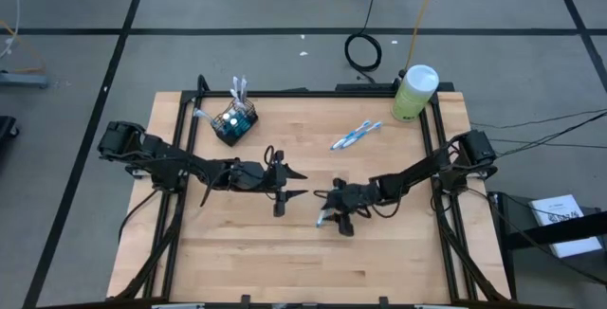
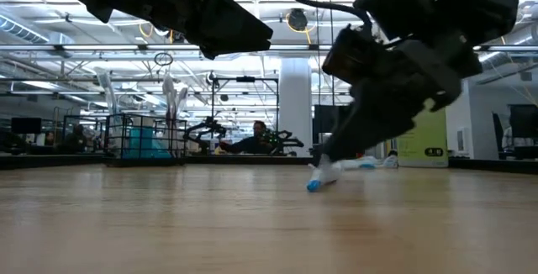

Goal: Pick & Place toothbrushing station
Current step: Put the blue toothbrush into the left compartment of the wire organizer

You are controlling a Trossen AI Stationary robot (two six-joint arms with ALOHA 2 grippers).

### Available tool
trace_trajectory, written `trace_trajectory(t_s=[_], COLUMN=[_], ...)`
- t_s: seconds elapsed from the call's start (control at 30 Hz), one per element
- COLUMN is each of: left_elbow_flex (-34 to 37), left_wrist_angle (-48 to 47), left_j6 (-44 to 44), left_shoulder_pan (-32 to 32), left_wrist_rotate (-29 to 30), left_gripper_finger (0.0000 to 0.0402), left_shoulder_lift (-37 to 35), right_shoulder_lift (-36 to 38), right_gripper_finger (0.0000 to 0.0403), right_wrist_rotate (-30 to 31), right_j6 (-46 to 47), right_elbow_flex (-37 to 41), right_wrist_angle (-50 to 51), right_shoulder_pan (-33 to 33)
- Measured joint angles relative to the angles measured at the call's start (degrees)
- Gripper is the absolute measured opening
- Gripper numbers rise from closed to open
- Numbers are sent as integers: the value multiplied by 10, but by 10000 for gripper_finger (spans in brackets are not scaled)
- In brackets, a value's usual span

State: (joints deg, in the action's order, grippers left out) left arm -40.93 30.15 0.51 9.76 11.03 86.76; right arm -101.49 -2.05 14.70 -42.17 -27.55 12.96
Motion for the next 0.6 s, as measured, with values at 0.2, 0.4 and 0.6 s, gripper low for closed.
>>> trace_trajectory(t_s=[0.2, 0.4, 0.6], left_elbow_flex=[0, 0, 0], left_wrist_angle=[0, -1, -3], left_j6=[-1, -3, -4], left_shoulder_pan=[0, -1, -2], left_wrist_rotate=[0, 0, 0], left_gripper_finger=[186, 186, 186], left_shoulder_lift=[0, 0, 0], right_shoulder_lift=[19, 74, 135], right_gripper_finger=[155, 155, 155], right_wrist_rotate=[-36, -73, -11], right_j6=[54, 88, 114], right_elbow_flex=[-1, -1, -1], right_wrist_angle=[114, 242, 403], right_shoulder_pan=[13, 14, 7])
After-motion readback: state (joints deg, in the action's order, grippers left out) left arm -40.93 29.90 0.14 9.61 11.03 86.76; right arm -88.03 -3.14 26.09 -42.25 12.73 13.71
